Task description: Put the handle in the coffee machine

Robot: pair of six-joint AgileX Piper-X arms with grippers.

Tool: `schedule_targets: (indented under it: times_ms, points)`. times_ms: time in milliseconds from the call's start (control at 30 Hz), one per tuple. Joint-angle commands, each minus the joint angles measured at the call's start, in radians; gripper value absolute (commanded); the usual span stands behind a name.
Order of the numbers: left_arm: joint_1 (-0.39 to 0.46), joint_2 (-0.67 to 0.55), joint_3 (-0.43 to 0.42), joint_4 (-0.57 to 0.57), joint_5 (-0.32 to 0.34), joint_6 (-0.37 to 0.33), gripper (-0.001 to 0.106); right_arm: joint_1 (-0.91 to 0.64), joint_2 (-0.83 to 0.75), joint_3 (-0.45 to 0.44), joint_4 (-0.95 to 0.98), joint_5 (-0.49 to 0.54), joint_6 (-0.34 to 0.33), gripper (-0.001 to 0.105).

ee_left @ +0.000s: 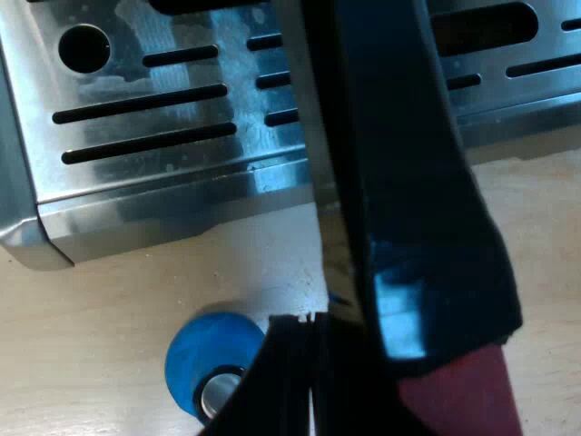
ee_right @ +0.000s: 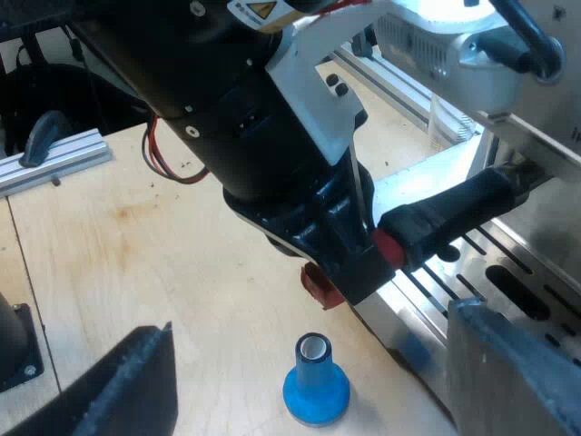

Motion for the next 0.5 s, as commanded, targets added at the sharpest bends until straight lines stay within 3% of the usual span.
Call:
schedule_targets:
  times_ms: [33, 333, 500]
  points:
    - [-0.045, 0.004, -0.029, -0.270, 0.218, -0.011, 0.000, 0.001, -0.019, -0.011, 0.003, -0.012, -0.019, 0.064]
    - [-0.045, 0.004, -0.029, -0.265, 0.218, 0.020, 0.000, 0.001, -0.019, -0.011, 0.043, -0.012, -0.011, 0.064]
    - [-0.039, 0.004, -0.029, -0.129, 0.138, 0.087, 0.000, 0.001, -0.019, -0.011, 0.046, -0.003, -0.011, 0.064]
